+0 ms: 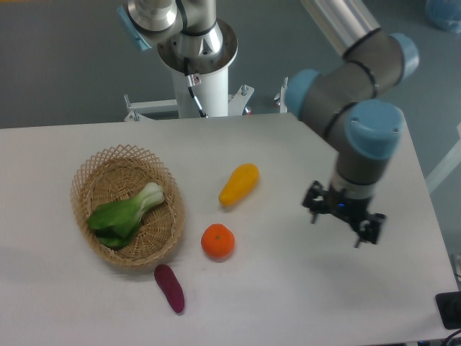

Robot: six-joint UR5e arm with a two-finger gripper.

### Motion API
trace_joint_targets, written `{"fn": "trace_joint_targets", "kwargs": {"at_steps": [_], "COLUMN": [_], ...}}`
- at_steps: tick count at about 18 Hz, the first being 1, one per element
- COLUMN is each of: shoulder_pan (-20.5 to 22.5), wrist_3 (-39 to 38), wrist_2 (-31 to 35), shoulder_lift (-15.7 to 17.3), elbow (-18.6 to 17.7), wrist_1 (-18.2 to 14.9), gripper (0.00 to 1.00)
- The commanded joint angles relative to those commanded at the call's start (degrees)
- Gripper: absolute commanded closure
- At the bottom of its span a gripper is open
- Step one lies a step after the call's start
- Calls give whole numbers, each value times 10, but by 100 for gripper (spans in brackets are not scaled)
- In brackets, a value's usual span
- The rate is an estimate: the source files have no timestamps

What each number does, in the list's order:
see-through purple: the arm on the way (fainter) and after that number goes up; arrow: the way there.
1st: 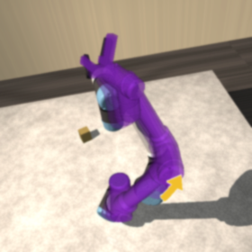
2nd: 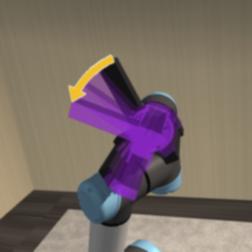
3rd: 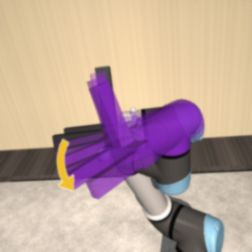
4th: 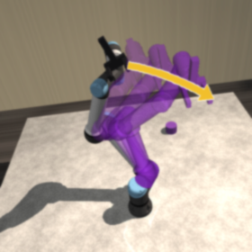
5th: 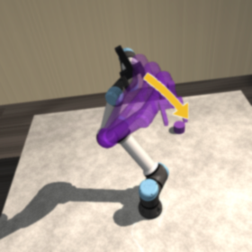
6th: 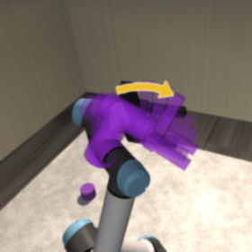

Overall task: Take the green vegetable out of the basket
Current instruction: 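Move the open gripper over the bok choy in the wicker basket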

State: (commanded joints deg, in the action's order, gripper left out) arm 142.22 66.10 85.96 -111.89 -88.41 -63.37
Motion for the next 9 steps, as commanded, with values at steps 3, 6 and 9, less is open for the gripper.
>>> {"fn": "trace_joint_targets", "kwargs": {"at_steps": [3,6,9], "shoulder_pan": [-34,-80,-123], "wrist_3": [-34,-69,-108], "wrist_2": [0,0,-3], "shoulder_lift": [18,26,35], "elbow": [-35,-52,-76], "wrist_1": [0,2,3], "gripper": [0,0,0]}}
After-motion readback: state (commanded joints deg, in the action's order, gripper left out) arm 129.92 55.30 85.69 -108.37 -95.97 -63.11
